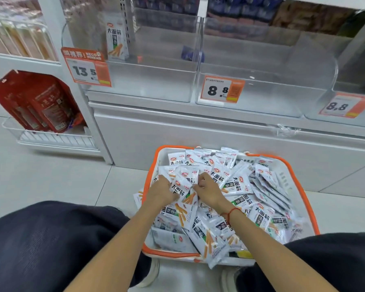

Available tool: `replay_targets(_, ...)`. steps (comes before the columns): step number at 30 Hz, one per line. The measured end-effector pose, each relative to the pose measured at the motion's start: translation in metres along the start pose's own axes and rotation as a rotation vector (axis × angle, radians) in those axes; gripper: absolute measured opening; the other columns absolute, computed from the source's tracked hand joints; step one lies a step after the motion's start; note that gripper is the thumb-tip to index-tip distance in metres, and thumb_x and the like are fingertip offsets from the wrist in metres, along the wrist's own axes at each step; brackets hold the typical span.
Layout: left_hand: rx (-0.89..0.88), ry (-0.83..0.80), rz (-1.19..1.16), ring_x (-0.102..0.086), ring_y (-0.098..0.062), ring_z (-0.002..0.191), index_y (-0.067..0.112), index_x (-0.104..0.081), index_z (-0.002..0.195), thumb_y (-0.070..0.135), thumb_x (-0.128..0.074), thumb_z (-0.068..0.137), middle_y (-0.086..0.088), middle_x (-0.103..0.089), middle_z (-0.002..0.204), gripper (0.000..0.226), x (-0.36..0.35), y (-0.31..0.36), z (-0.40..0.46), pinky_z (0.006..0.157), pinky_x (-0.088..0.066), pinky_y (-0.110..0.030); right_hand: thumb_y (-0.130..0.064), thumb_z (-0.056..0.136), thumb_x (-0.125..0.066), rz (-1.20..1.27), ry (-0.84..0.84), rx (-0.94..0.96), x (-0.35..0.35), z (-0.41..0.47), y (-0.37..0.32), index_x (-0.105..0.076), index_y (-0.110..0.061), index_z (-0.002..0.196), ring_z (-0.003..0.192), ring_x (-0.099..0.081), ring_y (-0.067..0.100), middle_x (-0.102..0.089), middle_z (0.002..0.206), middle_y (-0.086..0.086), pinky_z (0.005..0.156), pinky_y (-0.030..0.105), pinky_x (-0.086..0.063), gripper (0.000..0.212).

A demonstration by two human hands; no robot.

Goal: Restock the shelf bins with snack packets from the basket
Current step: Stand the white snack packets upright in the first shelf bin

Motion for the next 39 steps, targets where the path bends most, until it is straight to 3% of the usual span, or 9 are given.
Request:
replay_targets(4,-0.002,-0.052,-0.007,-0.059,-0.023,0.104,0.005,-0.055,0.122,0.032,-0.074,0.081,-0.007,-0.062,0.114,0.053,-0.007,-0.003,-0.001,0.090,-0.047,-0.033,-0.018,0.096,-0.055,0.133,0.002,-0.024,0.011,-0.008,-0.002,-0.049,-0.007,0.120,0.094,-0.061,0.026,-0.060,0.113,0.011,0.083,0.037,-0.050,0.027)
replay_targets(10,-0.021,-0.097,-0.170,-0.052,-0.021,0.107,0.007,-0.043,0.129,0.029,-0.076,0.080,-0.009,-0.053,0.123,0.063,-0.014,-0.007,-0.003,0.092,-0.045,-0.032,-0.029,0.082,-0.072,-0.007,0.085,-0.037,0.009,-0.004,-0.001,-0.053,-0.013,0.094,0.083,-0.059,0.020,-0.061,0.090,0.003,0.069,0.029,-0.047,0.027)
replay_targets(16,0.085,-0.163,-0.427,-0.053,-0.029,0.118,0.007,0.004,0.149,0.009,-0.081,0.073,-0.019,-0.053,0.128,0.114,-0.020,-0.014,0.009,0.096,-0.046,-0.036,-0.017,0.082,-0.066,-0.145,0.073,-0.030,0.001,0.012,-0.005,-0.054,-0.006,0.102,0.078,-0.059,0.024,-0.063,0.092,0.011,0.068,0.033,-0.048,0.026)
replay_targets(22,-0.051,-0.149,0.158,-0.032,-0.033,0.132,0.014,-0.030,0.146,0.027,-0.054,0.091,-0.015,-0.031,0.146,0.061,-0.015,0.003,0.007,0.110,-0.029,-0.039,-0.033,0.075,-0.076,-0.193,0.094,-0.017,0.005,0.015,0.001,-0.055,-0.009,0.095,0.080,-0.061,0.022,-0.064,0.091,0.005,0.066,0.032,-0.047,0.038)
replay_targets(27,-0.185,-0.023,0.260,0.002,-0.029,0.147,0.032,-0.034,0.147,-0.002,-0.043,0.091,-0.004,0.000,0.160,0.067,-0.008,0.018,0.011,0.119,-0.006,-0.041,-0.041,0.072,-0.078,-0.318,0.139,-0.011,-0.001,0.012,0.008,-0.054,-0.011,0.108,0.086,-0.058,0.020,-0.062,0.094,0.002,0.064,0.027,-0.040,0.053)
replay_targets(30,-0.212,0.050,0.302,-0.015,-0.034,0.144,0.028,-0.035,0.142,-0.007,-0.049,0.086,-0.009,-0.022,0.154,0.068,-0.006,0.015,0.013,0.116,-0.019,-0.041,-0.024,0.077,-0.076,-0.245,0.023,-0.074,0.006,0.020,0.009,-0.050,-0.012,0.074,0.062,-0.048,0.017,-0.051,0.071,0.005,0.057,0.026,-0.039,0.029)
replay_targets(33,-0.215,0.122,0.393,-0.042,-0.031,0.126,0.015,-0.030,0.139,0.006,-0.061,0.086,-0.010,-0.043,0.137,0.062,-0.002,0.016,0.015,0.102,-0.039,-0.039,-0.008,0.078,-0.070,-0.209,-0.047,-0.121,0.020,0.024,0.009,-0.034,-0.016,0.061,0.057,-0.045,0.019,-0.039,0.061,0.002,0.054,0.027,-0.036,0.041)
replay_targets(37,-0.117,0.164,0.349,-0.053,-0.026,0.110,0.012,-0.045,0.126,0.042,-0.071,0.082,-0.009,-0.053,0.120,0.059,0.013,0.012,0.019,0.083,-0.045,-0.035,-0.008,0.082,-0.057,-0.245,0.055,-0.097,0.040,0.022,0.013,-0.042,-0.017,0.070,0.061,-0.044,0.015,-0.044,0.070,0.001,0.053,0.025,-0.030,0.021)
replay_targets(39,-0.148,0.233,0.252,-0.053,-0.022,0.088,0.016,-0.051,0.084,0.055,-0.069,0.078,-0.007,-0.054,0.098,0.043,0.020,0.014,0.016,0.066,-0.040,-0.032,-0.013,0.090,-0.055,-0.191,0.067,-0.073,0.047,0.017,0.011,-0.058,-0.011,0.111,0.090,-0.060,0.022,-0.061,0.103,0.009,0.071,0.025,-0.039,0.021)
Point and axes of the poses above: each hand's wrist, its own z-axis towards the middle knuckle, its own x-axis out of the back of the hand, y = z × x, the point moved 8 cm from there along z, towards the middle knuckle
